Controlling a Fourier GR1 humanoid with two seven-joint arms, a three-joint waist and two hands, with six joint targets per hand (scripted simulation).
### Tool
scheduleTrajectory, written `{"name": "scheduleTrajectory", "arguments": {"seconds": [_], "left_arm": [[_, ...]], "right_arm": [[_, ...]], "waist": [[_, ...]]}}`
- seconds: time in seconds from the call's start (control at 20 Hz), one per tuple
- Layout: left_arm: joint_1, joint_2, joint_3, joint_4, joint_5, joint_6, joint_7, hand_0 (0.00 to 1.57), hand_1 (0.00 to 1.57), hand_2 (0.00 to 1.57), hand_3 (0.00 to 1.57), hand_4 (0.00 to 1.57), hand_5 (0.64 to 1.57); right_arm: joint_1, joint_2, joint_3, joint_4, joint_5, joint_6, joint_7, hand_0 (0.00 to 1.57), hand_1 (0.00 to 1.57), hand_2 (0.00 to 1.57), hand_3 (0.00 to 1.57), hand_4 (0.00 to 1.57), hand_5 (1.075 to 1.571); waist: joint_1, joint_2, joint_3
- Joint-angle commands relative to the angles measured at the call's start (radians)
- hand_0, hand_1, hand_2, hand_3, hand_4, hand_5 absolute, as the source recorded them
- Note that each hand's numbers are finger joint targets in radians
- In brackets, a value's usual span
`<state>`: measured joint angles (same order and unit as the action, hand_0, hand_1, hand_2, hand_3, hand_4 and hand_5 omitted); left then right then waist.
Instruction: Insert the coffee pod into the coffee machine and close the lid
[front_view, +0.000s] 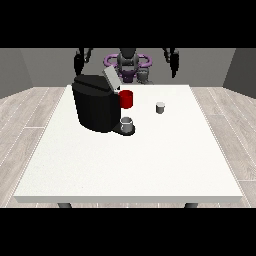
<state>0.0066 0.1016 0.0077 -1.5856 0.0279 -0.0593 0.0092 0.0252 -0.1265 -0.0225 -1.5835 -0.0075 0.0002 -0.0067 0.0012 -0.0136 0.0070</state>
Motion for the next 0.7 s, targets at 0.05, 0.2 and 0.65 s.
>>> {"name": "scheduleTrajectory", "arguments": {"seconds": [0.05, 0.2, 0.65], "left_arm": [[0.027, -0.025, -0.029, -0.041, -0.017, -0.004, -0.003, 0.00, 0.00, 0.00, 0.00, 0.28, 1.571], [0.046, -0.061, -0.027, 0.048, -0.043, 0.013, -0.220, 0.00, 0.00, 0.00, 0.00, 0.28, 1.571], [-0.014, 0.050, -0.020, 0.027, -0.138, -0.005, -0.149, 0.00, 0.00, 0.00, 0.00, 0.00, 1.571]], "right_arm": [[0.013, 0.025, 0.009, 0.025, 0.011, 0.005, 0.012, 0.00, 0.00, 0.00, 0.00, 0.13, 1.571], [0.014, 0.049, 0.041, 0.026, 0.021, 0.000, 0.016, 0.00, 0.00, 0.00, 0.00, 0.13, 1.571], [0.024, 0.125, 0.005, 0.070, 0.013, -0.161, -0.159, 0.00, 0.00, 0.00, 0.00, 0.27, 1.571]], "waist": [[0.007, -0.034, -0.0069], [-0.009, -0.006, -0.0074], [-0.007, 0.003, -0.0066]]}}
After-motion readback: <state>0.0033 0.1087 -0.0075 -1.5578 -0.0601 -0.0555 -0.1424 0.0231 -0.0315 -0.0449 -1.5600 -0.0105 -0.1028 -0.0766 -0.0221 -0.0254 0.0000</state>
